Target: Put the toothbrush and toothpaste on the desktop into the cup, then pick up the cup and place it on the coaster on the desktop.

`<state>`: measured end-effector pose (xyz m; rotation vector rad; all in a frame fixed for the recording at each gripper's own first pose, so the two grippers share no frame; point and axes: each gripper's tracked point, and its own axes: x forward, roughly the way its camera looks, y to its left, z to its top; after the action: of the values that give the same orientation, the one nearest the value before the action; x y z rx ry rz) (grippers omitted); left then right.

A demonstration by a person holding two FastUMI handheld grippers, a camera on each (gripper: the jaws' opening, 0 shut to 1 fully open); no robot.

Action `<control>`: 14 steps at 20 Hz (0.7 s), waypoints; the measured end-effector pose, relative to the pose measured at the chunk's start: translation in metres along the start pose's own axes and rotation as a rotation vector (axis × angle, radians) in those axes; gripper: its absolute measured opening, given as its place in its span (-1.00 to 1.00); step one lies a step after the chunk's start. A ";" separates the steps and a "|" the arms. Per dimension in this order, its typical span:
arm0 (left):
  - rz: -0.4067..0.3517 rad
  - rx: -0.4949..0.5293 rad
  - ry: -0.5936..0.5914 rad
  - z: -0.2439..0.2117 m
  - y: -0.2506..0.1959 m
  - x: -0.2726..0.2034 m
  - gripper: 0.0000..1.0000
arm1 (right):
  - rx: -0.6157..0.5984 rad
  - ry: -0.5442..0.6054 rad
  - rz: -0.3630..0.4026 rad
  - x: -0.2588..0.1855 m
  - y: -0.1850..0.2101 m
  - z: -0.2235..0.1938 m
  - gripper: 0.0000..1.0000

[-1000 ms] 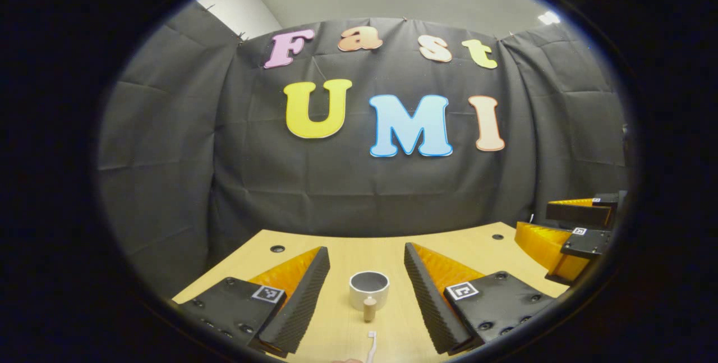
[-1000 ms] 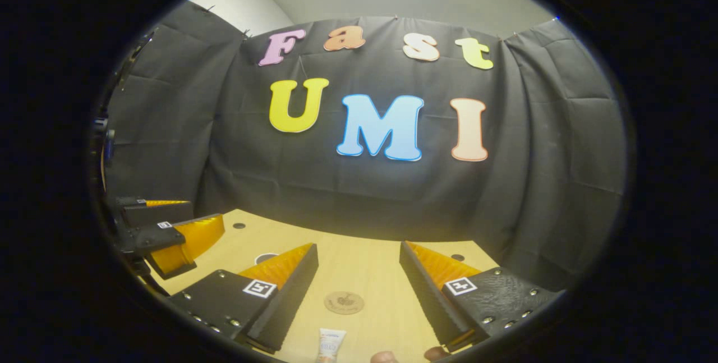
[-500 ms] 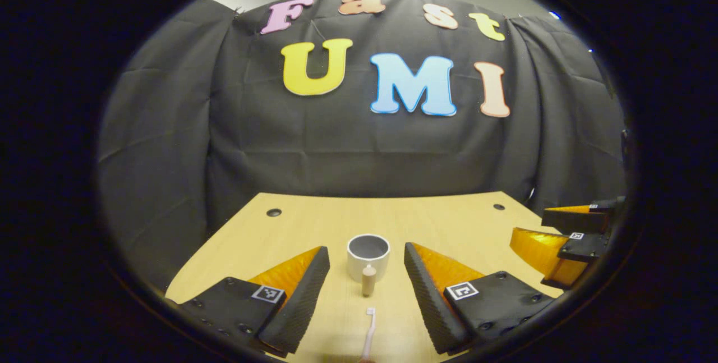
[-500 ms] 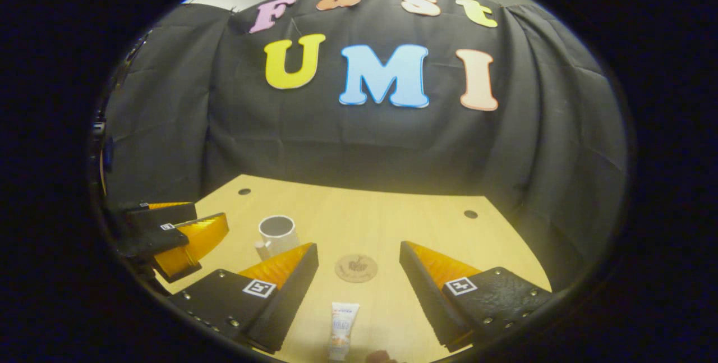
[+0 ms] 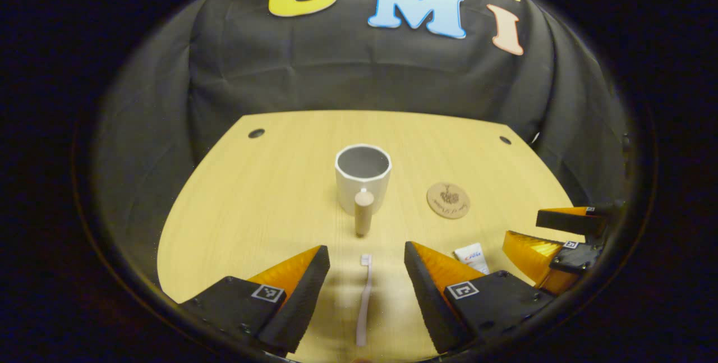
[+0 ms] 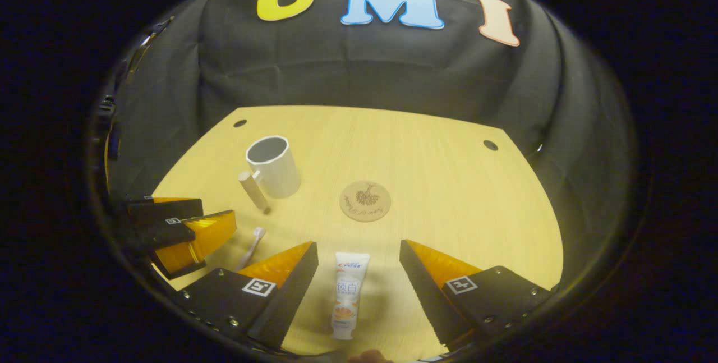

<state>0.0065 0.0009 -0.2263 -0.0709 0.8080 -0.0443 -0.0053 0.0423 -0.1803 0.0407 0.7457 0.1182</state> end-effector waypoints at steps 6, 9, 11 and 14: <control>0.008 -0.011 0.239 -0.053 0.012 0.022 0.79 | 0.013 0.183 0.016 0.017 0.000 -0.034 0.89; 0.015 -0.003 0.350 -0.072 0.018 0.022 0.80 | 0.016 0.269 0.015 0.024 -0.003 -0.049 0.89; 0.012 -0.002 0.420 -0.084 0.018 0.023 0.82 | 0.027 0.326 0.023 0.027 -0.001 -0.059 0.92; 0.007 -0.011 0.489 -0.096 0.016 0.028 0.82 | 0.041 0.408 0.032 0.033 0.001 -0.073 0.91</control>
<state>-0.0432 0.0107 -0.3136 -0.0685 1.2971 -0.0515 -0.0304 0.0468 -0.2560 0.0686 1.1551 0.1437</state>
